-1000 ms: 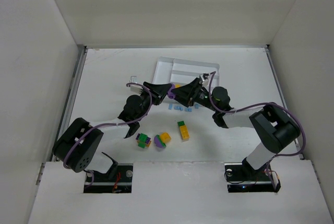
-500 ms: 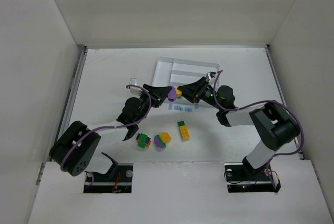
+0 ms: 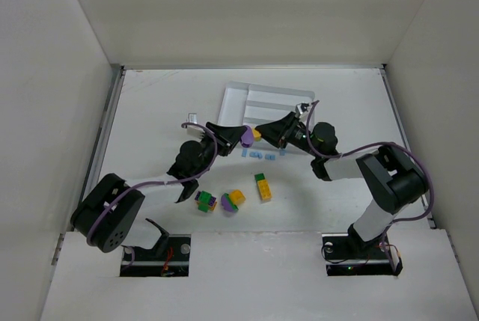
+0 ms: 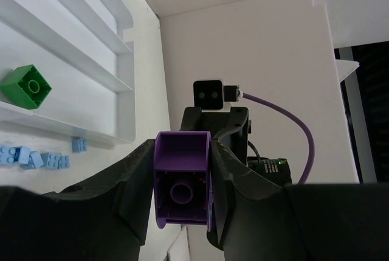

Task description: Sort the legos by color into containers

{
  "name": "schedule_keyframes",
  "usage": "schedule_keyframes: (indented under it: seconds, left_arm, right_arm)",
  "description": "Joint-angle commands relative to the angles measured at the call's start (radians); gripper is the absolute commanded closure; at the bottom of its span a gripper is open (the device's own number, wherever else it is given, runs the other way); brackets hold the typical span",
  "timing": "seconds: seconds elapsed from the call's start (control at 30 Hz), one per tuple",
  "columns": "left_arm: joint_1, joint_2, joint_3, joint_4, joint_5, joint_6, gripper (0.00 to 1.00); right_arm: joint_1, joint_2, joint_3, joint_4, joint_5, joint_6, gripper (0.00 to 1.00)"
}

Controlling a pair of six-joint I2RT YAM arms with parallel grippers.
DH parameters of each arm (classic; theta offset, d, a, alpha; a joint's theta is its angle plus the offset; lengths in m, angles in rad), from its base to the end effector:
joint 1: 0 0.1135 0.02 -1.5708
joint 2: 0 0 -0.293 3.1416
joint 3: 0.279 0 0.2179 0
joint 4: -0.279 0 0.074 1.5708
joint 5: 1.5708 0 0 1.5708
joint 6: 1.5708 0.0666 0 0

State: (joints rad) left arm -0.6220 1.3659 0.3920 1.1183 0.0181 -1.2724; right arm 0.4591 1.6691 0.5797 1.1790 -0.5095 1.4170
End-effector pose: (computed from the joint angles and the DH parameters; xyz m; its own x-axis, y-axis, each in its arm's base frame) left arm 0.2162 -0.1565 0.2811 -0.5364 -0.7913 -0.2934 0.2873 0.1557 -0.9451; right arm 0.2819 0.1756 0.2590 -0.8003 0.5667 -0.1957 -0.2052 0.0477 0.9775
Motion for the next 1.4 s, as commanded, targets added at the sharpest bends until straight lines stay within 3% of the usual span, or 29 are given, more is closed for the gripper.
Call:
schedule_keyframes:
  seconds: [0.0, 0.47, 0.63, 0.83, 1.03, 1.23, 1.37]
  left_arm:
    - [0.015, -0.044, -0.018, 0.066, 0.016, 0.016, 0.81]
    - [0.136, -0.114, -0.119, 0.061, 0.052, 0.016, 0.81]
    - [0.112, -0.108, -0.105, 0.057, 0.043, 0.054, 0.81]
    - [0.107, -0.128, -0.104, 0.026, 0.029, 0.103, 0.79]
    - [0.107, -0.139, -0.113, 0.009, 0.026, 0.137, 0.79]
    - [0.103, -0.148, -0.122, 0.008, 0.031, 0.148, 0.79]
    - [0.113, -0.166, -0.142, 0.008, 0.026, 0.153, 0.79]
  right_arm:
    - [-0.039, -0.02, -0.006, 0.041, -0.017, -0.023, 0.71]
    - [-0.139, -0.036, 0.028, -0.065, 0.003, -0.085, 0.71]
    - [-0.136, -0.038, 0.147, -0.371, 0.15, -0.294, 0.7]
    - [-0.044, -0.023, 0.376, -0.81, 0.489, -0.639, 0.69]
    - [-0.018, 0.087, 0.561, -0.944, 0.618, -0.774, 0.7]
    - [-0.024, 0.293, 0.85, -1.136, 0.696, -0.874, 0.7]
    - [-0.018, 0.325, 0.89, -1.17, 0.718, -0.897, 0.7]
